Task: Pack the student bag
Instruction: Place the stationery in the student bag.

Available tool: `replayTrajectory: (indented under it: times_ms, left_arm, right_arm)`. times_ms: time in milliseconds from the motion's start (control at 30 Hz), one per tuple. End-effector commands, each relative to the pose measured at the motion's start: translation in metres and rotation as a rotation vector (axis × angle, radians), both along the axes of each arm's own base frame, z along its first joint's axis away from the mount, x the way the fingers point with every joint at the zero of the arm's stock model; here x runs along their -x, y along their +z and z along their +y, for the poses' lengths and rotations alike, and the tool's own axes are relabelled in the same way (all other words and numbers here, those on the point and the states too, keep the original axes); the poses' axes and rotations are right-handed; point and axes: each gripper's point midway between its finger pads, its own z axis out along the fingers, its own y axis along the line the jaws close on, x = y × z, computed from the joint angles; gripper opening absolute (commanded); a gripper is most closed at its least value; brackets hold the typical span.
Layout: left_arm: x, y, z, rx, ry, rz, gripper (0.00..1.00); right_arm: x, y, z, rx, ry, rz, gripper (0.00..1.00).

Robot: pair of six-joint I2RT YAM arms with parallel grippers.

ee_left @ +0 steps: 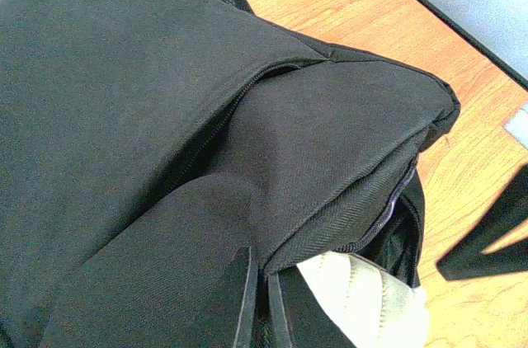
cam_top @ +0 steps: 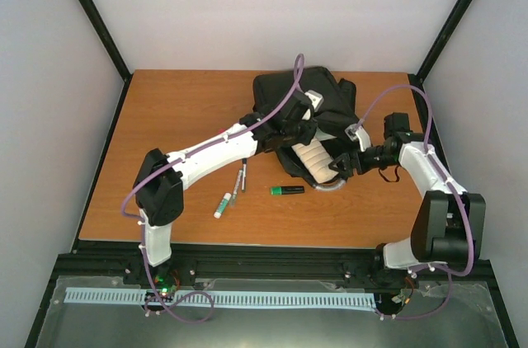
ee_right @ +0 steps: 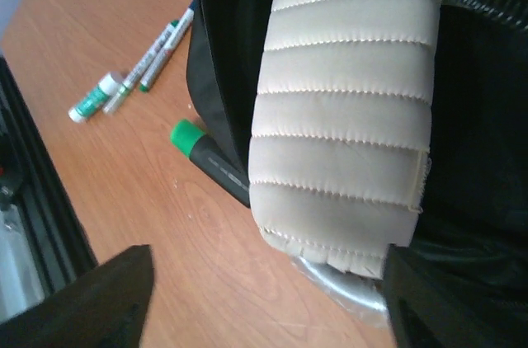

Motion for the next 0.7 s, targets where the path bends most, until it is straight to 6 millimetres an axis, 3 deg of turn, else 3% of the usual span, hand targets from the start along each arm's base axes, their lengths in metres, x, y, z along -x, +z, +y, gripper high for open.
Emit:
replayTrajectory:
  times_ms: [0, 67, 167, 233, 433, 667]
  left_arm:
    - [-0.009, 0.049, 0.004, 0.1, 0.02, -0.09, 0.01]
    - [-0.007, 0.05, 0.003, 0.108, 0.009, -0.081, 0.01]
    - [-0.004, 0.051, -0.001, 0.121, -0.008, -0.067, 0.01]
    - [-0.004, 0.05, -0.001, 0.116, -0.011, -0.062, 0.01]
    - [-0.005, 0.05, -0.001, 0.101, -0.011, -0.062, 0.01]
    - [-0.003, 0.051, -0.005, 0.108, -0.032, -0.046, 0.01]
  right_arm:
    - [0.016, 0.003, -0.01, 0.133, 0.14, -0.172, 0.71]
    - [0.02, 0.002, -0.013, 0.208, 0.193, -0.298, 0.57]
    - [0.026, -0.007, -0.014, 0.334, 0.28, -0.461, 0.18]
    - [0.031, -0.018, -0.013, 0.424, 0.352, -0.548, 0.04]
    - [0.032, -0.046, -0.004, 0.59, 0.488, -0.66, 0.03]
    - [0.005, -0.06, 0.01, 0.693, 0.49, -0.732, 0.03]
